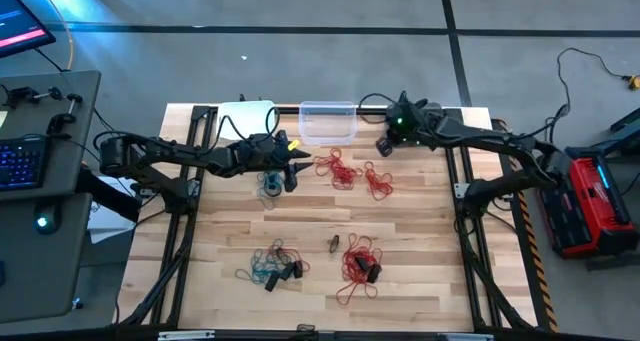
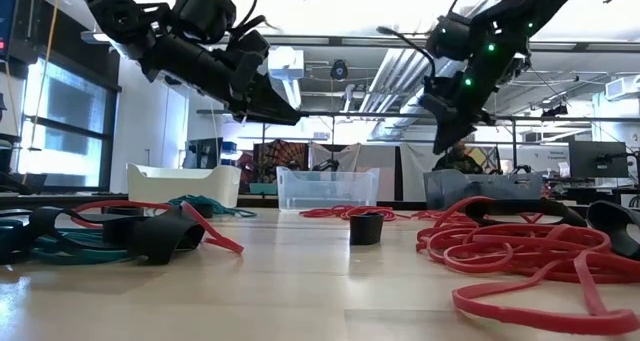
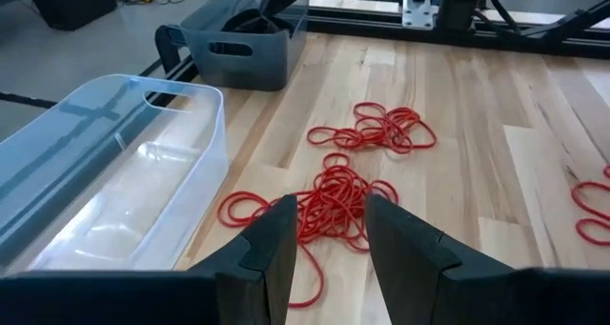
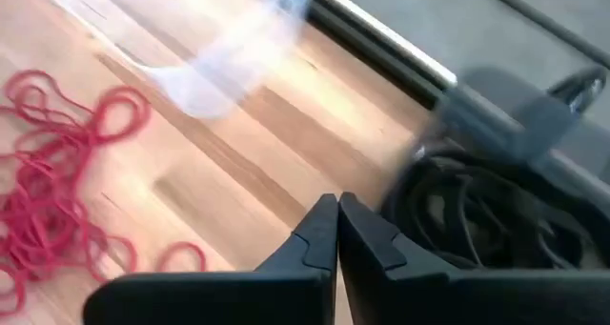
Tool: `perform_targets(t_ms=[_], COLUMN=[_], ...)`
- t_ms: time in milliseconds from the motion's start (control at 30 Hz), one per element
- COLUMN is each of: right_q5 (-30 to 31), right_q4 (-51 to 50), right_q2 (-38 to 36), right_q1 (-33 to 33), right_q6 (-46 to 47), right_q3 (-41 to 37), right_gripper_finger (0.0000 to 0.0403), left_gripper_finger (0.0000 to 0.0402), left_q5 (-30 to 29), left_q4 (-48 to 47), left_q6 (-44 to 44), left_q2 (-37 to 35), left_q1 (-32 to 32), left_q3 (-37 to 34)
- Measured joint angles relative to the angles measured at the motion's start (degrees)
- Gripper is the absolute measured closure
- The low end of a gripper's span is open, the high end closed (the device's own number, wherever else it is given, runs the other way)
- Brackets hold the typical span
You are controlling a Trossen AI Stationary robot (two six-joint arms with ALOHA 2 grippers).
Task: Sort rubber bands into baskets
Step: Put the black rubber band into the black bin
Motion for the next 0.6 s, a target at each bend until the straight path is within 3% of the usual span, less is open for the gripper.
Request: perform_targets(t_ms=[200, 600], right_q5=[-0.67, 0.60], right_q4=[11.44, 18.41], right_q2=[0.00, 0.00], right_q1=[4.70, 13.74], right_q6=[1.61, 4.32], right_q3=[-4.87, -8.40], right_gripper_finger=[0.0403, 0.0403], left_gripper_finger=[0.0282, 0.0285], left_q5=[0.00, 2.05], left_q4=[-0.19, -0.49], left_q6=[0.85, 2.76], left_q2=[0.00, -0.44], left_q1=[0.00, -0.06], left_q3=[0.00, 0.00])
